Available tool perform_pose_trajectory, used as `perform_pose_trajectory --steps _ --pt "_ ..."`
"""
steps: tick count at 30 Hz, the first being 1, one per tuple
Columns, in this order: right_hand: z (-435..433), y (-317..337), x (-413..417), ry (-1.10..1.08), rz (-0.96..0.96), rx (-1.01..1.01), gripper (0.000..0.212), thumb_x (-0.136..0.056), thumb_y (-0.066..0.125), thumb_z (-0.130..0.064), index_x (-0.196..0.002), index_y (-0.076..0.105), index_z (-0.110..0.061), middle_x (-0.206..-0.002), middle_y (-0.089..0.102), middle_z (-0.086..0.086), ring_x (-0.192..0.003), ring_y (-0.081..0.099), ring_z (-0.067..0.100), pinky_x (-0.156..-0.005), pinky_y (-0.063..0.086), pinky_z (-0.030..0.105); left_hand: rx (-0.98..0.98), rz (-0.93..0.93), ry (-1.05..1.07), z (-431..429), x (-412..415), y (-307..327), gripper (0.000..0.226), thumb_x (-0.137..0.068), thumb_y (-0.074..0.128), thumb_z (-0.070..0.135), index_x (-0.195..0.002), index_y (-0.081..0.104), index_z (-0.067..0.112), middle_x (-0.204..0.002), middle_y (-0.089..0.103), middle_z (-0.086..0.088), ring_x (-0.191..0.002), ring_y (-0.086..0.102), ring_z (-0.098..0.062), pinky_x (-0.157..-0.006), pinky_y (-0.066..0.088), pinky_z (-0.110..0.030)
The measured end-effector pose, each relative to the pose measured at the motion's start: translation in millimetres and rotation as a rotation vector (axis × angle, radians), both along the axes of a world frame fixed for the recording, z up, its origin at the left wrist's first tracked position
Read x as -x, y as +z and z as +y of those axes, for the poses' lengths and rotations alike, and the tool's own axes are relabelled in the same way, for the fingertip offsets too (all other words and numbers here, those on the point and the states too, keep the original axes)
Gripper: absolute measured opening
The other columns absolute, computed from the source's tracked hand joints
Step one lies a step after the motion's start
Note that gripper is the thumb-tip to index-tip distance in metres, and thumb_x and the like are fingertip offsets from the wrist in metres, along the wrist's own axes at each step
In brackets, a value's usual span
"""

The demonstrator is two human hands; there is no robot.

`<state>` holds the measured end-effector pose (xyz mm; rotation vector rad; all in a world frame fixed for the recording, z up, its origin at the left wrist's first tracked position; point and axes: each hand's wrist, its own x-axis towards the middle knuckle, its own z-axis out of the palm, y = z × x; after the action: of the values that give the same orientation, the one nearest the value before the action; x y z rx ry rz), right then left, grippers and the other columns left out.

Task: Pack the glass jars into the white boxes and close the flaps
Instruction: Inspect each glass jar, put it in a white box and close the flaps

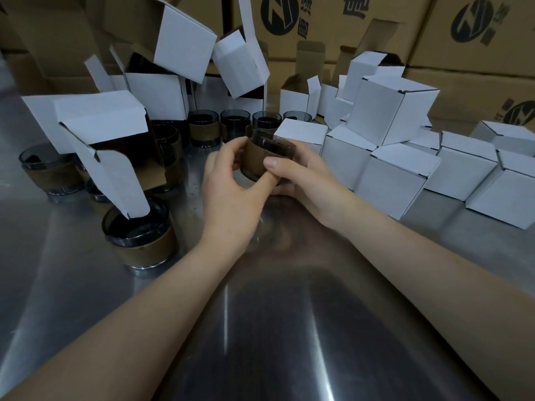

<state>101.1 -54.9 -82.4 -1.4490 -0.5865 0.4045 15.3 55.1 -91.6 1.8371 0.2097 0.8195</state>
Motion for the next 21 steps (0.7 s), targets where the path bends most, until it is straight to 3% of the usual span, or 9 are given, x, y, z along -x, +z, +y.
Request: perform_pose_trajectory --steps 4,7,9,11,16,18,21 --pt "-1.4 2.5 0.3 0.116 0.211 -0.133 0.038 -0.082 0.067 -0.023 -0.115 0.065 -0.005 -0.112 0.067 0.016 -0.108 0.063 0.029 -0.1 0.048 0.051 -0.042 -0.052 0.011 -1.5 2.9 3.3 0.061 -0.081 0.076 0.029 -0.136 0.051 0.026 -0.124 0.046 0.007 -0.11 0.045 0.01 -0.091 0.034 0.001" --pt "-2.3 2.3 -1.0 0.189 0.411 -0.254 0.05 -0.081 0.066 -0.029 -0.127 0.059 -0.01 -0.126 0.061 0.019 -0.119 0.058 0.031 -0.107 0.043 0.049 -0.078 -0.094 -0.004 -2.4 5.7 5.7 0.069 -0.076 0.081 0.024 -0.137 0.047 0.025 -0.128 0.046 0.005 -0.121 0.045 0.0 -0.103 0.035 -0.011" --pt "-1.9 2.3 -3.0 0.236 0.469 -0.293 0.066 -0.082 0.065 -0.037 -0.14 0.048 -0.011 -0.142 0.05 0.021 -0.13 0.05 0.035 -0.111 0.037 0.051 -0.11 -0.115 -0.012 -3.6 7.5 6.5 0.075 -0.073 0.082 0.021 -0.137 0.044 0.024 -0.131 0.046 0.005 -0.126 0.043 -0.005 -0.108 0.036 -0.02" --pt "-0.7 3.1 -3.3 0.288 0.498 -0.315 0.07 -0.083 0.063 -0.047 -0.142 0.047 -0.011 -0.143 0.05 0.019 -0.129 0.052 0.034 -0.11 0.039 0.048 -0.135 -0.141 -0.016 -4.6 8.9 7.0 0.079 -0.071 0.083 0.019 -0.137 0.041 0.023 -0.133 0.047 0.004 -0.127 0.043 -0.008 -0.11 0.037 -0.028" --pt "-0.6 2.9 -3.4 0.342 0.607 -0.324 0.079 -0.075 0.059 -0.069 -0.123 0.065 -0.007 -0.113 0.068 0.014 -0.095 0.068 0.025 -0.09 0.05 0.041 -0.187 -0.216 -0.007 -7.5 12.2 8.6 0.076 -0.071 0.081 0.013 -0.133 0.039 0.029 -0.133 0.05 0.008 -0.129 0.045 -0.015 -0.109 0.039 -0.036" --pt "0.7 1.4 -4.1 0.327 0.619 -0.306 0.079 -0.077 0.052 -0.076 -0.107 0.074 -0.006 -0.097 0.069 0.012 -0.083 0.069 0.023 -0.085 0.051 0.04 -0.189 -0.22 -0.007 -7.2 12.3 8.7 0.074 -0.072 0.08 0.011 -0.134 0.042 0.024 -0.134 0.051 0.008 -0.129 0.046 -0.016 -0.109 0.039 -0.037" --pt "2.1 -1.5 -4.4 0.332 0.63 -0.297 0.082 -0.074 0.049 -0.08 -0.097 0.074 -0.005 -0.085 0.066 0.01 -0.074 0.066 0.022 -0.076 0.052 0.038 -0.183 -0.218 -0.008 -6.0 12.3 8.9 0.07 -0.075 0.078 0.009 -0.136 0.046 0.017 -0.133 0.052 0.008 -0.13 0.046 -0.015 -0.108 0.04 -0.037"
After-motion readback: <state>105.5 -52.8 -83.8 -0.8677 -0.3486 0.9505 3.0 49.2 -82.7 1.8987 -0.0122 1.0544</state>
